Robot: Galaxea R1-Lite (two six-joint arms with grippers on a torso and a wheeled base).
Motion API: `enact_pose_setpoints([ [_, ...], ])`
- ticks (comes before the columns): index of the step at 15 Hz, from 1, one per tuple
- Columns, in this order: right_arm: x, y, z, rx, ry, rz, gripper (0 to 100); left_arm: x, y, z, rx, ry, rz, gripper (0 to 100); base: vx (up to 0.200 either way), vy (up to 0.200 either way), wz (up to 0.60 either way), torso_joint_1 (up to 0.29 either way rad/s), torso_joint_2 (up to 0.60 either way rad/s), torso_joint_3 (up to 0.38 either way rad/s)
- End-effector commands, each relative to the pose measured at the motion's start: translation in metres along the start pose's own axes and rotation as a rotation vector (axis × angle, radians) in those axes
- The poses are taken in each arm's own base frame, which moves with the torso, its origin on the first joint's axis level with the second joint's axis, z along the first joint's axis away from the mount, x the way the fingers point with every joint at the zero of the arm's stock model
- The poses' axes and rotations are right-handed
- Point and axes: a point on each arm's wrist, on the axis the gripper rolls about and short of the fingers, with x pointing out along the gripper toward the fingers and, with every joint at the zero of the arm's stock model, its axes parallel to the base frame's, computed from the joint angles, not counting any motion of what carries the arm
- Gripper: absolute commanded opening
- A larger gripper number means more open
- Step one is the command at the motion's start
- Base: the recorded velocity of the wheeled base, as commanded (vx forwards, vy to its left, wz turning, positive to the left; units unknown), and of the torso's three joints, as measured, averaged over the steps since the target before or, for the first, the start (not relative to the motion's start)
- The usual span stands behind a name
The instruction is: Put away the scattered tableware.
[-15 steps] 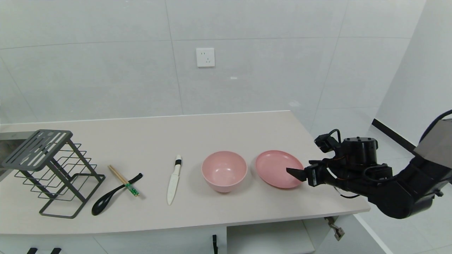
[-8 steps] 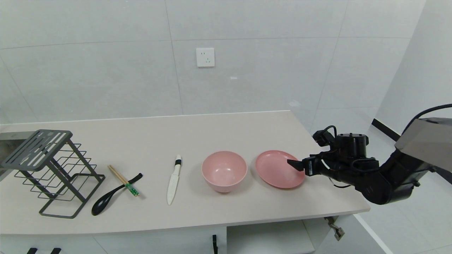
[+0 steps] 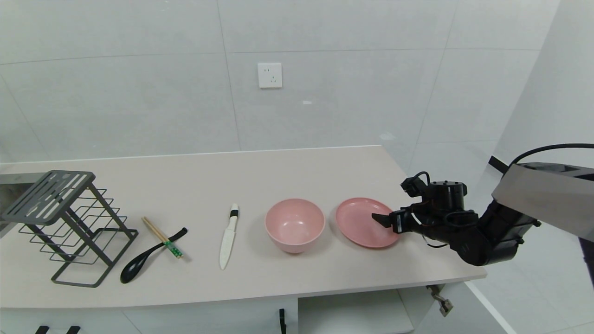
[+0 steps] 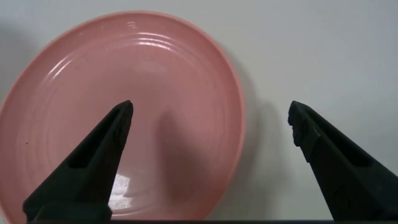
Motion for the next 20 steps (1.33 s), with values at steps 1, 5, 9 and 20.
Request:
enact_pose_setpoints([
  [1,0.005,0.002,-0.006,-0.001,0.015,0.009,100,0.0,0.0,0.0,0.0,0.001,0.001,100,0.0,0.0,0.0,0.0,0.0,0.0],
  [5,0.009,0.009,-0.01,-0.009,0.031,0.027,100,0.0,0.0,0.0,0.0,0.001,0.001,100,0.0,0.0,0.0,0.0,0.0,0.0],
  [9,0.011,0.013,-0.015,-0.011,0.05,0.027,0,0.0,0.0,0.0,-0.002,0.001,0.001,100,0.0,0.0,0.0,0.0,0.0,0.0],
  [20,-0.018,-0.014,0.029,0.303,-0.095,-0.033,0,0.0,0.0,0.0,-0.009,0.0,0.001,100,0.0,0.0,0.0,0.0,0.0,0.0],
])
